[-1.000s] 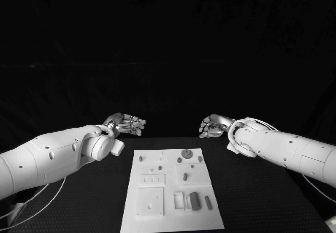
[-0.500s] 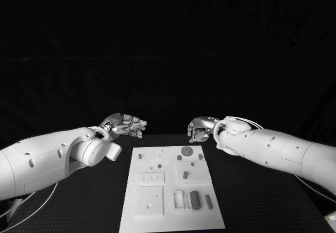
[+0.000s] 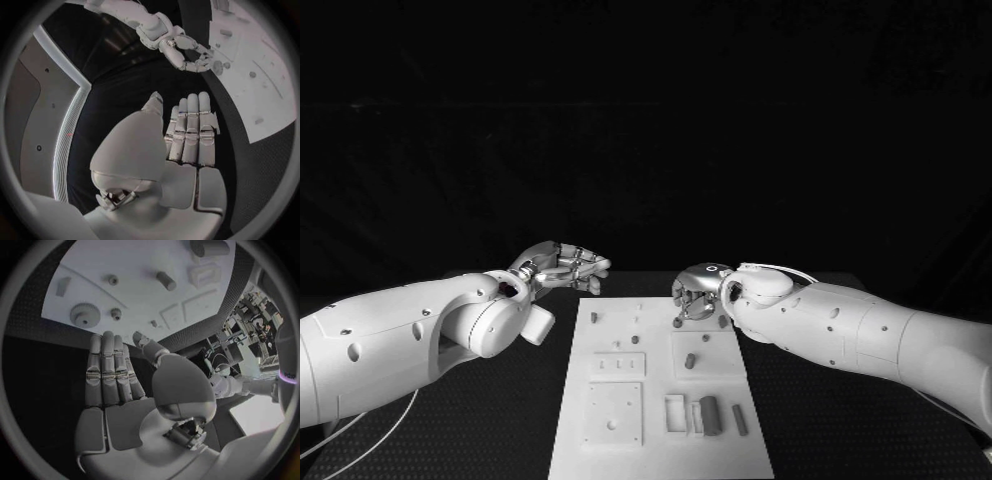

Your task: Assemble the parts on the task board

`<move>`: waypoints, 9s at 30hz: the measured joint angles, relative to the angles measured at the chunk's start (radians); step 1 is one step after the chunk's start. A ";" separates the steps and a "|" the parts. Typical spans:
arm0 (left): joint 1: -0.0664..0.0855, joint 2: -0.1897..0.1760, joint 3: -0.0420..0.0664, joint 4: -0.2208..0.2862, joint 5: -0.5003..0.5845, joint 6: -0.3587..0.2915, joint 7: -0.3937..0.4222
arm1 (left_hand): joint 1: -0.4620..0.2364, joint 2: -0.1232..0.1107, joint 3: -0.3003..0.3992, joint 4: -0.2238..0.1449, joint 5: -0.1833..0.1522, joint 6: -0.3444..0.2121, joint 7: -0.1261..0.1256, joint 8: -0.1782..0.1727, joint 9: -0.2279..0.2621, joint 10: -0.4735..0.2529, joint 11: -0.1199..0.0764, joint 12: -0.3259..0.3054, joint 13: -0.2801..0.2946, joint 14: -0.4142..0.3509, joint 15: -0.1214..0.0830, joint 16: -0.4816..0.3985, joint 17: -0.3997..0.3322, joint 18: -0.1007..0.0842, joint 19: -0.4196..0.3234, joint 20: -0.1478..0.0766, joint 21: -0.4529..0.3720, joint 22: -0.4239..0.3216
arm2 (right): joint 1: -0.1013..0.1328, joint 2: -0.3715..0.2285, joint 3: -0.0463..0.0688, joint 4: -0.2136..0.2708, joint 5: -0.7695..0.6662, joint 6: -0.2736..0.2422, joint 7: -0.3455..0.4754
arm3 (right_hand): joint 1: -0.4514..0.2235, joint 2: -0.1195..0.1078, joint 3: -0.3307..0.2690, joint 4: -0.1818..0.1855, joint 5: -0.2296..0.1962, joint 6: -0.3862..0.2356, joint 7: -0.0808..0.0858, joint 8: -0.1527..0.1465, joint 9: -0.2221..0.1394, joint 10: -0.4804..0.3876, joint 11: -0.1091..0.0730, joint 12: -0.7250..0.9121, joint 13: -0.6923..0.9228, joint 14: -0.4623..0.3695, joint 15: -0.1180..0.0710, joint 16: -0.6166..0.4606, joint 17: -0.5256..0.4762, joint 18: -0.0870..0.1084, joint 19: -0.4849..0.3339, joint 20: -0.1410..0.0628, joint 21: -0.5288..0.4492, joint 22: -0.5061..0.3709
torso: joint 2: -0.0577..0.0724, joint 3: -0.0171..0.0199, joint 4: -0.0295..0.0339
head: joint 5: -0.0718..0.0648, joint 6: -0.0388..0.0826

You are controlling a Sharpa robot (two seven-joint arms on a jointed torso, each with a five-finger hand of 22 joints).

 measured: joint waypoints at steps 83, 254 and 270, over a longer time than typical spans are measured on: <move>0.021 -0.008 0.000 0.051 -0.004 -0.004 0.001 | 0.000 0.000 0.002 0.002 0.000 -0.004 0.004 -0.012 -0.001 0.000 0.007 -0.022 0.002 -0.003 0.003 -0.008 0.011 -0.038 0.002 -0.017 -0.014 0.000 | -0.023 0.045 -0.012 -0.083 -0.060 -0.012 -0.052 | 0.001 0.000 0.000 0.000 0.000 -0.020 0.012 -0.058 -0.023 0.018 0.004 -0.034 0.025 0.010 -0.003 -0.018 0.056 -0.006 0.000 0.000 0.016 0.001 | 0.075 -0.0023 0.0214 | -0.007 -0.021; 0.041 0.018 0.000 0.011 -0.008 -0.008 0.001 | 0.000 0.000 0.002 0.002 0.000 -0.004 0.004 -0.020 0.001 0.003 0.010 -0.049 0.011 -0.003 0.003 -0.023 0.026 -0.067 0.010 -0.038 -0.029 0.002 | -0.035 0.145 -0.005 -0.170 -0.009 -0.186 -0.026 | -0.011 -0.096 0.177 0.019 0.000 0.023 0.008 -0.081 0.026 0.025 -0.011 -0.048 0.212 0.067 -0.043 0.091 0.145 0.002 0.041 -0.034 0.209 0.000 | 0.105 -0.0175 0.0554 | 0.000 0.002; 0.041 0.021 0.000 0.009 -0.008 -0.008 0.001 | 0.000 0.000 0.002 0.002 0.000 -0.004 0.003 -0.024 0.002 0.003 0.010 -0.053 0.012 -0.003 0.003 -0.023 0.027 -0.056 0.010 -0.038 -0.029 0.003 | -0.035 0.144 -0.005 -0.160 -0.005 -0.150 -0.021 | -0.039 -0.090 0.150 0.040 0.000 0.041 -0.004 -0.076 0.032 0.030 -0.016 -0.044 0.259 0.052 -0.049 0.136 0.169 0.000 0.035 -0.040 0.233 0.000 | 0.103 -0.0181 0.0543 | 0.001 -0.005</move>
